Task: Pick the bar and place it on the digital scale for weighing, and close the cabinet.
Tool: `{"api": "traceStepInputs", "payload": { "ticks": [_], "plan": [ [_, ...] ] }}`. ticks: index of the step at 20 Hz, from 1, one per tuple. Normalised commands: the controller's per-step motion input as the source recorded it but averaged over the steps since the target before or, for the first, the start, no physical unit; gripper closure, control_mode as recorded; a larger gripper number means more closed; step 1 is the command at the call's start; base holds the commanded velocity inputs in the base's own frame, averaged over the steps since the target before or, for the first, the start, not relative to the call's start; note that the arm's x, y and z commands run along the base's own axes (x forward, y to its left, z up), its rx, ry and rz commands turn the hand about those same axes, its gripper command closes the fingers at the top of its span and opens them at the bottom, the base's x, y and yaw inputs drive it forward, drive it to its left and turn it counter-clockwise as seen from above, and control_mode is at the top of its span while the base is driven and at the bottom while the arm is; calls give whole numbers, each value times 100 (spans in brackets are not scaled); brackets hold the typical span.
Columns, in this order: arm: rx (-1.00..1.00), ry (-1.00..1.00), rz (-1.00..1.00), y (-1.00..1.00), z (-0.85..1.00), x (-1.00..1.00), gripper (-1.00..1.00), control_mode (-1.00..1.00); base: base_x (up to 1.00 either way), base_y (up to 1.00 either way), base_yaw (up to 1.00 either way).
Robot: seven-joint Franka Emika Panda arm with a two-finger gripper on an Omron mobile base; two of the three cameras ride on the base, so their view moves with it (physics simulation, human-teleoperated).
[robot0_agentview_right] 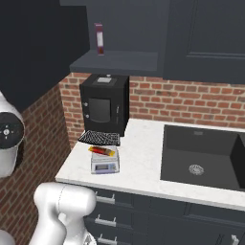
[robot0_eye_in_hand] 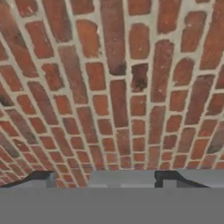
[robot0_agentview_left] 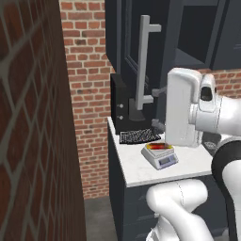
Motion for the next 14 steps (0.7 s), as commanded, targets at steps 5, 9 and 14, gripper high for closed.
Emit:
{"api": "traceStepInputs", "payload": {
  "ticks": [5, 9, 14],
  "plan": [
    [-6, 0, -40, -34, 0, 63, -100, -100, 0, 0, 0],
    [0, 0, -36, -55, 0, 56, -100, -100, 0, 0, 0],
    [0, 0, -30, -61, -3, 65, -100, -100, 0, 0, 0]
  ]
}}
